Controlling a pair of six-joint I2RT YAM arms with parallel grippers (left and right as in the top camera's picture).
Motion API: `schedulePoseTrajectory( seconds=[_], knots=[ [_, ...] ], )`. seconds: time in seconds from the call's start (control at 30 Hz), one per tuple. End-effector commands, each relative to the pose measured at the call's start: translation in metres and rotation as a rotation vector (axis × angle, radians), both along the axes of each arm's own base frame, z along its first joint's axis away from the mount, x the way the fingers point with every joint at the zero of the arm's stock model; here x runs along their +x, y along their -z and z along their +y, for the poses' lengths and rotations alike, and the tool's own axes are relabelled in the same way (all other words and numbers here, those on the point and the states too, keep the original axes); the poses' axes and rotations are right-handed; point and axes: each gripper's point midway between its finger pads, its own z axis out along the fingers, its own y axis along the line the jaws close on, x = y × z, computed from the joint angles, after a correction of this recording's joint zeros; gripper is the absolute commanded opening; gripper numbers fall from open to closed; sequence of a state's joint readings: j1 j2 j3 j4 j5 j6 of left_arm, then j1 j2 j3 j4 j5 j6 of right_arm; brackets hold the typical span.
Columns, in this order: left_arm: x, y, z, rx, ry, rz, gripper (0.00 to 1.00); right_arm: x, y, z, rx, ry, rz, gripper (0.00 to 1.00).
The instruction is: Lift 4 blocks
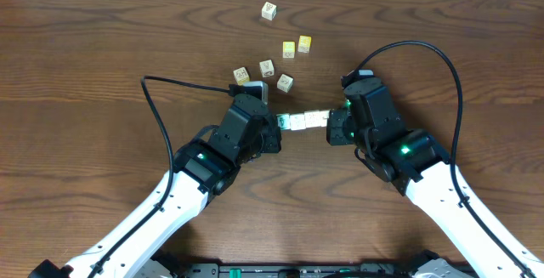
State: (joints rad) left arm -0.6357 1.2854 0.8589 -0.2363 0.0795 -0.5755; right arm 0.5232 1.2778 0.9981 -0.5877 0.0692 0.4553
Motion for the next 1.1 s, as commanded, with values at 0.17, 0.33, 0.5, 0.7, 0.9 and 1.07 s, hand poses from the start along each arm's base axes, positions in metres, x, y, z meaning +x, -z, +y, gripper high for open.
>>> schedulePoseTrajectory(
  seconds=[0.17, 0.33, 0.5, 0.7, 0.9, 1.07],
  knots=[
    [-0.0225, -0.0552, -0.0552, -0.201, 0.229, -0.04, 0.07, -0.0409, -0.0184, 0.0743, 0.224, -0.295, 0.085, 0.01],
    [-0.0226, -0.0551, -0.0552, -0.201, 0.229, -0.04, 0.07, -0.0409, -0.0184, 0.0743, 0.224, -0.295, 0.085, 0.01],
    [-0.0226, -0.0551, -0.0552, -0.201, 0.229, -0.04, 0.07, -0.0409, -0.0183, 0.0742, 0.223, -0.295, 0.085, 0.01],
    [-0.0226, -0.0551, -0.0552, -0.201, 0.229, -0.04, 0.07, -0.0411, -0.0181, 0.0741, 0.223, -0.295, 0.086, 0.01],
    [-0.0227, -0.056, -0.0551, -0.203, 0.229, -0.041, 0.07, -0.0415, -0.0176, 0.0737, 0.221, -0.294, 0.089, 0.01],
    [-0.0234, -0.0595, -0.0545, -0.207, 0.23, -0.05, 0.08, -0.0414, -0.0176, 0.0738, 0.221, -0.294, 0.088, 0.01]
  ],
)
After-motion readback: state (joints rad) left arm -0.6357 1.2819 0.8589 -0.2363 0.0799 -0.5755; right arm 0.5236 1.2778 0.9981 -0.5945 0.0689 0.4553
